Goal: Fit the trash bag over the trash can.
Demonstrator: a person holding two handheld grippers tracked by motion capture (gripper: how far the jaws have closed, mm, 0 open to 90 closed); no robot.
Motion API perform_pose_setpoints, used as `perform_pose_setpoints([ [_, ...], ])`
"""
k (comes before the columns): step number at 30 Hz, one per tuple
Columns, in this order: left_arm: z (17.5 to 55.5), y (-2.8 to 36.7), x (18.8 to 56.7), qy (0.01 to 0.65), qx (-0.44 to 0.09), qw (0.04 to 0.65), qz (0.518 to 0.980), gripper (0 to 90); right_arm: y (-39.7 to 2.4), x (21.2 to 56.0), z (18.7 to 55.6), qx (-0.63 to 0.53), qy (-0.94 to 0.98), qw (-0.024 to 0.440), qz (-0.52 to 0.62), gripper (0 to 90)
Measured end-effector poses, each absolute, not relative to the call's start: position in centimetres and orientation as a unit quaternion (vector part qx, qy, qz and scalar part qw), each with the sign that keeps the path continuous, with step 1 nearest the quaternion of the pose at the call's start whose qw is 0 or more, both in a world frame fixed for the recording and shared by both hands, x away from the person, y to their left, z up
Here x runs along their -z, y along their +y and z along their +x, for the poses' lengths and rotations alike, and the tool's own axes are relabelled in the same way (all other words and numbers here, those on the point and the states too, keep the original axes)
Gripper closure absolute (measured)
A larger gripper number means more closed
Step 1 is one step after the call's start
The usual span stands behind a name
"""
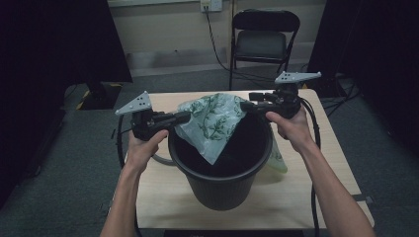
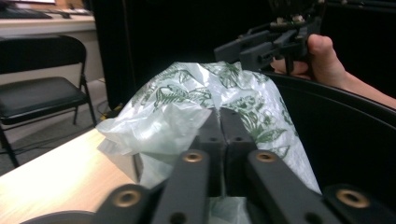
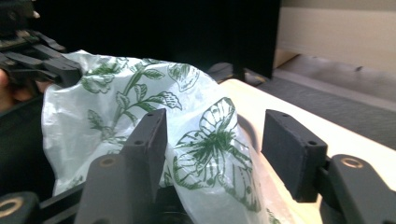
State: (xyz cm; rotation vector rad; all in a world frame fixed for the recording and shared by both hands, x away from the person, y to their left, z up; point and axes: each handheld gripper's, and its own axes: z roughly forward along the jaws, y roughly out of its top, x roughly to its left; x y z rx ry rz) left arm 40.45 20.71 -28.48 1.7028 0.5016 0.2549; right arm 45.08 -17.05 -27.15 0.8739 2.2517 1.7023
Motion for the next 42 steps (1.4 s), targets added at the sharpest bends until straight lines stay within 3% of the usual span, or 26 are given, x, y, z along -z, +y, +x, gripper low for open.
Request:
perform_pose_setpoints([
  [1, 40.5, 21.2, 28.3, 0.225, -0.115, 0.634, 0.73, 75.7, -17.0, 27.1, 45.2, -0.573, 0.76, 0.09, 0.293, 44.6],
  [3, 40.5, 21.8, 27.9, 0.233, -0.123, 0.646, 0.717, 67.3, -17.0, 27.0, 45.2, -0.569, 0.764, 0.088, 0.291, 46.4],
  [5, 40.6, 22.4, 27.2, 0.232, -0.135, 0.661, 0.701, 51.9, -16.9, 27.0, 45.2, -0.564, 0.768, 0.083, 0.293, 48.4],
  [10, 41.7, 23.1, 26.4, 0.249, -0.14, 0.661, 0.694, 41.5, -16.7, 26.9, 45.3, -0.562, 0.769, 0.076, 0.294, 52.6],
  [11, 42.4, 22.9, 26.8, 0.264, -0.14, 0.651, 0.698, 39.1, -16.6, 26.9, 45.2, -0.561, 0.771, 0.078, 0.292, 58.9],
  [12, 42.4, 22.9, 26.8, 0.264, -0.14, 0.651, 0.698, 39.0, -16.6, 26.9, 45.2, -0.561, 0.771, 0.078, 0.292, 58.9],
  [13, 42.9, 22.5, 27.5, 0.271, -0.13, 0.639, 0.708, 38.3, -16.6, 26.7, 45.0, -0.555, 0.77, 0.1, 0.3, 69.1],
  [16, 43.0, 22.3, 28.3, 0.273, -0.102, 0.642, 0.71, 38.5, -16.8, 26.6, 44.9, -0.562, 0.761, 0.103, 0.307, 72.7],
  [18, 42.7, 22.5, 29.3, 0.268, -0.085, 0.65, 0.706, 44.4, -17.4, 26.5, 44.4, -0.57, 0.753, 0.118, 0.307, 81.5],
  [20, 42.5, 22.7, 29.6, 0.265, -0.087, 0.645, 0.711, 61.4, -17.8, 26.5, 44.1, -0.576, 0.749, 0.117, 0.306, 86.5],
  [24, 41.6, 22.9, 29.0, 0.263, -0.117, 0.63, 0.721, 77.8, -18.5, 26.6, 43.0, -0.589, 0.745, 0.111, 0.295, 89.9],
  [25, 41.4, 23.1, 28.8, 0.248, -0.101, 0.643, 0.717, 82.8, -18.6, 26.6, 42.7, -0.59, 0.745, 0.11, 0.291, 90.0],
  [29, 40.1, 22.5, 27.7, 0.218, -0.108, 0.639, 0.73, 88.7, -19.0, 26.5, 41.2, -0.595, 0.746, 0.114, 0.277, 90.0],
  [34, 39.4, 20.8, 27.8, 0.203, -0.095, 0.612, 0.758, 85.6, -20.1, 27.0, 40.1, -0.591, 0.745, 0.124, 0.283, 90.0],
  [39, 39.4, 21.1, 27.7, 0.212, -0.095, 0.63, 0.741, 63.4, -21.4, 27.6, 39.9, -0.588, 0.741, 0.129, 0.297, 90.0],
  [42, 40.3, 22.3, 27.3, 0.229, -0.086, 0.663, 0.708, 58.1, -21.6, 27.7, 40.0, -0.597, 0.743, 0.118, 0.28, 89.3],
])
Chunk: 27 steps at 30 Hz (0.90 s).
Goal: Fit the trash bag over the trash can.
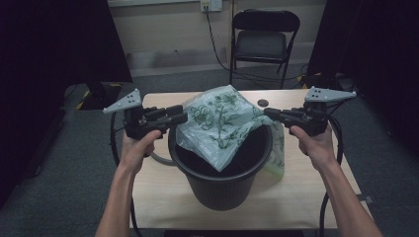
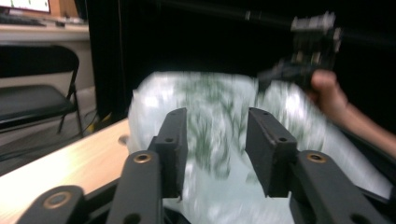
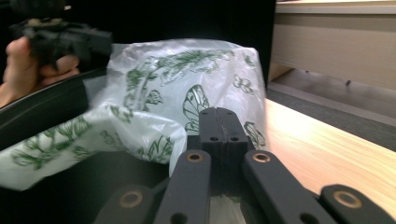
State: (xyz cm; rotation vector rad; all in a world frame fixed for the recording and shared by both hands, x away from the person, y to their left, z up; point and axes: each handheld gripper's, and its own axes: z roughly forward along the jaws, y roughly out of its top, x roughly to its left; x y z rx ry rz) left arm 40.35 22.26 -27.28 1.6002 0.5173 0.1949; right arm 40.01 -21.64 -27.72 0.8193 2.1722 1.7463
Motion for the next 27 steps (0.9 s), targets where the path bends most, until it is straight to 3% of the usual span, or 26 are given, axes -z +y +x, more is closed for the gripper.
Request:
perform_pose_setpoints([
  [4, 41.4, 22.2, 27.3, 0.249, -0.11, 0.642, 0.717, 55.9, -20.6, 27.3, 40.3, -0.597, 0.752, 0.111, 0.257, 83.8],
  [6, 42.2, 22.3, 27.7, 0.262, -0.109, 0.643, 0.711, 54.8, -20.1, 26.8, 40.5, -0.604, 0.749, 0.107, 0.251, 73.4],
  [12, 43.4, 22.0, 28.4, 0.28, -0.113, 0.628, 0.717, 51.9, -18.6, 25.7, 42.4, -0.593, 0.752, 0.115, 0.264, 59.5],
  [17, 42.9, 22.0, 28.7, 0.246, -0.108, 0.633, 0.726, 87.2, -16.9, 26.3, 44.5, -0.566, 0.773, 0.09, 0.272, 55.8],
  [18, 42.6, 22.0, 28.6, 0.238, -0.11, 0.635, 0.726, 90.0, -16.7, 26.4, 44.6, -0.562, 0.776, 0.089, 0.271, 55.6],
  [25, 40.8, 21.9, 28.6, 0.21, -0.092, 0.629, 0.742, 90.0, -16.0, 26.3, 44.7, -0.555, 0.781, 0.1, 0.267, 57.1],
  [27, 40.1, 22.0, 28.5, 0.189, -0.069, 0.632, 0.748, 89.2, -16.0, 26.3, 44.7, -0.549, 0.781, 0.11, 0.276, 53.8],
])
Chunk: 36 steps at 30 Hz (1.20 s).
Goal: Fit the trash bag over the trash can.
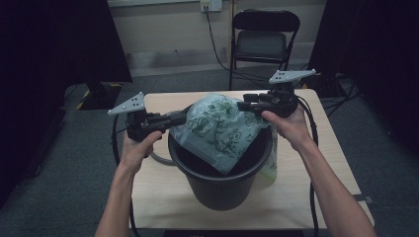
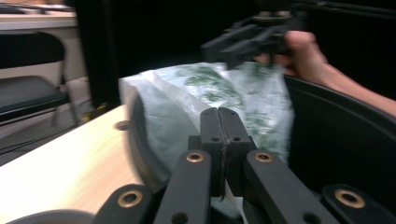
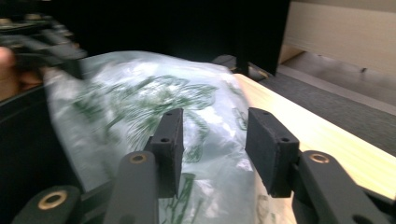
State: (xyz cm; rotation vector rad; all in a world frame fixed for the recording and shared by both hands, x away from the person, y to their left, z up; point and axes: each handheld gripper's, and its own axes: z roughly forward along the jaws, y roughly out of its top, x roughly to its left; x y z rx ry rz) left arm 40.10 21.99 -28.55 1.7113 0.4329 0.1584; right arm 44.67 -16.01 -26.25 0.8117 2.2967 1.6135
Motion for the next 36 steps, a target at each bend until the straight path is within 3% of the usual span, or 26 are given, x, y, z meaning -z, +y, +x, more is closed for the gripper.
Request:
perform_pose_setpoints([
  [3, 39.7, 22.0, 28.5, 0.192, -0.079, 0.623, 0.754, 82.3, -16.2, 26.2, 44.8, -0.547, 0.779, 0.113, 0.285, 53.7],
  [5, 39.7, 22.3, 28.3, 0.21, -0.103, 0.629, 0.741, 68.2, -16.6, 26.4, 45.3, -0.551, 0.775, 0.103, 0.292, 56.6],
  [6, 39.9, 22.8, 28.0, 0.226, -0.132, 0.628, 0.733, 66.7, -16.5, 26.5, 45.4, -0.549, 0.777, 0.099, 0.292, 59.2],
  [10, 40.9, 23.6, 27.5, 0.232, -0.117, 0.665, 0.7, 61.7, -16.4, 26.4, 44.9, -0.551, 0.775, 0.121, 0.282, 82.7],
  [12, 41.3, 23.6, 27.2, 0.237, -0.117, 0.669, 0.695, 59.9, -16.4, 26.2, 44.8, -0.562, 0.769, 0.124, 0.278, 90.0],
  [17, 41.7, 23.1, 27.2, 0.238, -0.114, 0.663, 0.701, 60.1, -16.0, 25.6, 44.0, -0.56, 0.78, 0.114, 0.255, 90.0],
  [18, 42.1, 22.8, 27.4, 0.244, -0.107, 0.654, 0.708, 63.4, -15.7, 25.3, 43.5, -0.555, 0.784, 0.121, 0.249, 86.6],
  [20, 42.4, 22.5, 27.8, 0.254, -0.101, 0.642, 0.716, 64.4, -15.5, 25.1, 43.7, -0.549, 0.785, 0.126, 0.258, 68.3],
  [21, 42.4, 22.5, 27.8, 0.254, -0.101, 0.642, 0.716, 65.6, -15.5, 25.1, 43.7, -0.549, 0.785, 0.126, 0.258, 68.3],
  [23, 42.3, 22.2, 28.0, 0.251, -0.101, 0.632, 0.726, 69.9, -15.5, 25.4, 44.7, -0.543, 0.784, 0.116, 0.276, 55.7],
  [24, 42.2, 22.1, 28.3, 0.244, -0.096, 0.632, 0.729, 72.1, -15.5, 25.7, 45.1, -0.54, 0.784, 0.11, 0.285, 54.4],
  [27, 42.3, 21.9, 28.5, 0.241, -0.091, 0.629, 0.734, 73.4, -15.4, 26.5, 46.0, -0.532, 0.788, 0.091, 0.296, 54.0],
  [31, 41.6, 21.3, 28.5, 0.229, -0.084, 0.621, 0.745, 73.0, -15.1, 26.8, 46.3, -0.531, 0.79, 0.079, 0.295, 60.3],
  [32, 41.0, 21.2, 28.5, 0.222, -0.081, 0.623, 0.746, 72.0, -15.1, 26.6, 46.3, -0.532, 0.788, 0.092, 0.296, 68.3],
  [36, 40.3, 21.5, 28.3, 0.216, -0.086, 0.638, 0.734, 69.5, -14.9, 26.2, 46.0, -0.525, 0.788, 0.124, 0.297, 79.3],
])
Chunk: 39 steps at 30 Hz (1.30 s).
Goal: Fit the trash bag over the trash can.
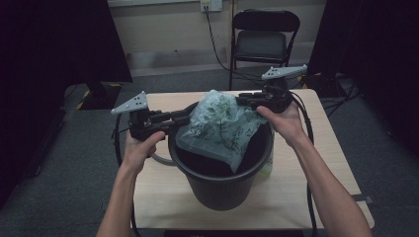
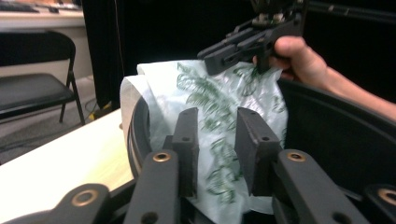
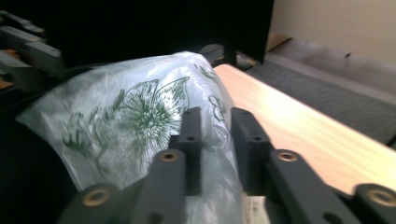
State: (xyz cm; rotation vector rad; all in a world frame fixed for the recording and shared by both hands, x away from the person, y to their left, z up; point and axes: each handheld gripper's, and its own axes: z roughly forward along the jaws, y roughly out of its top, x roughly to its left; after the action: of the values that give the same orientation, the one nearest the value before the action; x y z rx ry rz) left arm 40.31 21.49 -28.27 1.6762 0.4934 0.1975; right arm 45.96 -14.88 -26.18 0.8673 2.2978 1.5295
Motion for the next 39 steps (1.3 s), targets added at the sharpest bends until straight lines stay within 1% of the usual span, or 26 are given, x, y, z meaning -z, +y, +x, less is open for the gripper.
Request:
perform_pose_setpoints([
  [1, 40.3, 21.6, 28.1, 0.217, -0.088, 0.641, 0.731, 68.7, -14.9, 26.0, 45.8, -0.524, 0.787, 0.133, 0.297, 82.4],
  [2, 40.3, 21.7, 28.0, 0.218, -0.089, 0.643, 0.729, 67.3, -15.0, 25.9, 45.7, -0.528, 0.785, 0.136, 0.294, 87.9],
  [3, 40.3, 21.7, 28.0, 0.218, -0.089, 0.643, 0.729, 66.4, -15.0, 25.9, 45.7, -0.528, 0.785, 0.136, 0.294, 87.9],
  [4, 40.5, 21.9, 27.6, 0.219, -0.09, 0.647, 0.725, 65.9, -15.2, 25.4, 45.2, -0.547, 0.779, 0.128, 0.279, 90.0],
  [6, 40.6, 22.0, 27.5, 0.219, -0.089, 0.649, 0.723, 65.1, -15.2, 25.1, 44.9, -0.55, 0.778, 0.13, 0.273, 90.0],
  [9, 40.8, 22.1, 27.1, 0.222, -0.094, 0.653, 0.718, 64.2, -14.9, 24.0, 43.4, -0.569, 0.778, 0.113, 0.24, 90.0],
  [11, 41.0, 21.9, 26.8, 0.218, -0.095, 0.659, 0.713, 61.7, -14.3, 23.3, 42.3, -0.587, 0.775, 0.096, 0.214, 90.0],
  [12, 41.1, 21.7, 26.7, 0.216, -0.101, 0.661, 0.712, 58.6, -14.0, 23.0, 41.8, -0.589, 0.776, 0.097, 0.203, 90.0],
  [13, 41.3, 21.5, 26.5, 0.212, -0.106, 0.662, 0.711, 52.8, -13.6, 22.8, 41.5, -0.59, 0.778, 0.094, 0.195, 90.0],
  [15, 41.6, 21.3, 26.1, 0.207, -0.104, 0.668, 0.707, 47.1, -13.0, 22.5, 41.1, -0.583, 0.786, 0.092, 0.185, 90.0],
  [16, 41.6, 21.2, 25.8, 0.205, -0.103, 0.673, 0.704, 41.9, -12.7, 22.5, 41.1, -0.577, 0.79, 0.094, 0.184, 90.0],
  [17, 41.8, 21.0, 25.6, 0.203, -0.102, 0.672, 0.704, 39.8, -12.5, 22.5, 41.1, -0.571, 0.795, 0.093, 0.184, 90.0],
  [18, 41.9, 20.8, 25.5, 0.205, -0.099, 0.669, 0.707, 40.2, -12.4, 22.6, 41.2, -0.566, 0.799, 0.09, 0.184, 84.6],
  [19, 41.9, 20.8, 25.5, 0.205, -0.099, 0.669, 0.707, 42.2, -12.4, 22.6, 41.2, -0.566, 0.799, 0.09, 0.184, 84.6],
  [20, 42.4, 20.3, 25.7, 0.202, -0.087, 0.665, 0.714, 49.6, -12.2, 22.7, 41.3, -0.562, 0.801, 0.088, 0.186, 70.1],
  [21, 42.4, 20.3, 25.7, 0.202, -0.087, 0.665, 0.714, 52.7, -12.2, 22.7, 41.3, -0.562, 0.801, 0.088, 0.186, 70.1],
  [22, 42.9, 19.9, 26.0, 0.211, -0.085, 0.655, 0.72, 57.7, -12.5, 22.7, 41.2, -0.581, 0.791, 0.071, 0.179, 63.8],
  [23, 42.9, 19.9, 26.0, 0.211, -0.085, 0.655, 0.72, 59.3, -12.5, 22.7, 41.2, -0.581, 0.791, 0.071, 0.179, 63.8],
  [25, 43.2, 19.9, 26.7, 0.221, -0.081, 0.654, 0.719, 61.0, -13.3, 22.6, 41.7, -0.581, 0.785, 0.087, 0.197, 63.8],
  [28, 43.1, 20.1, 27.0, 0.224, -0.078, 0.656, 0.716, 61.3, -14.6, 23.5, 43.2, -0.561, 0.787, 0.103, 0.235, 63.3],
  [30, 43.1, 20.2, 27.0, 0.223, -0.078, 0.656, 0.716, 61.2, -15.2, 24.0, 43.8, -0.561, 0.783, 0.099, 0.249, 61.6],
  [31, 43.1, 20.4, 27.2, 0.229, -0.077, 0.657, 0.714, 60.1, -16.2, 25.0, 44.7, -0.557, 0.779, 0.094, 0.273, 57.7],
  [34, 43.3, 20.5, 27.3, 0.231, -0.076, 0.658, 0.713, 59.8, -16.9, 26.4, 45.8, -0.547, 0.779, 0.08, 0.296, 53.9],
  [35, 43.3, 20.5, 27.3, 0.231, -0.076, 0.658, 0.713, 58.7, -16.9, 26.4, 45.8, -0.547, 0.779, 0.08, 0.296, 53.9],
  [36, 43.2, 20.5, 27.4, 0.232, -0.079, 0.654, 0.716, 57.9, -17.1, 26.9, 46.3, -0.552, 0.775, 0.062, 0.301, 52.7],
  [39, 43.1, 20.3, 27.4, 0.232, -0.083, 0.648, 0.72, 56.1, -16.8, 26.8, 46.4, -0.553, 0.778, 0.057, 0.293, 54.5],
])
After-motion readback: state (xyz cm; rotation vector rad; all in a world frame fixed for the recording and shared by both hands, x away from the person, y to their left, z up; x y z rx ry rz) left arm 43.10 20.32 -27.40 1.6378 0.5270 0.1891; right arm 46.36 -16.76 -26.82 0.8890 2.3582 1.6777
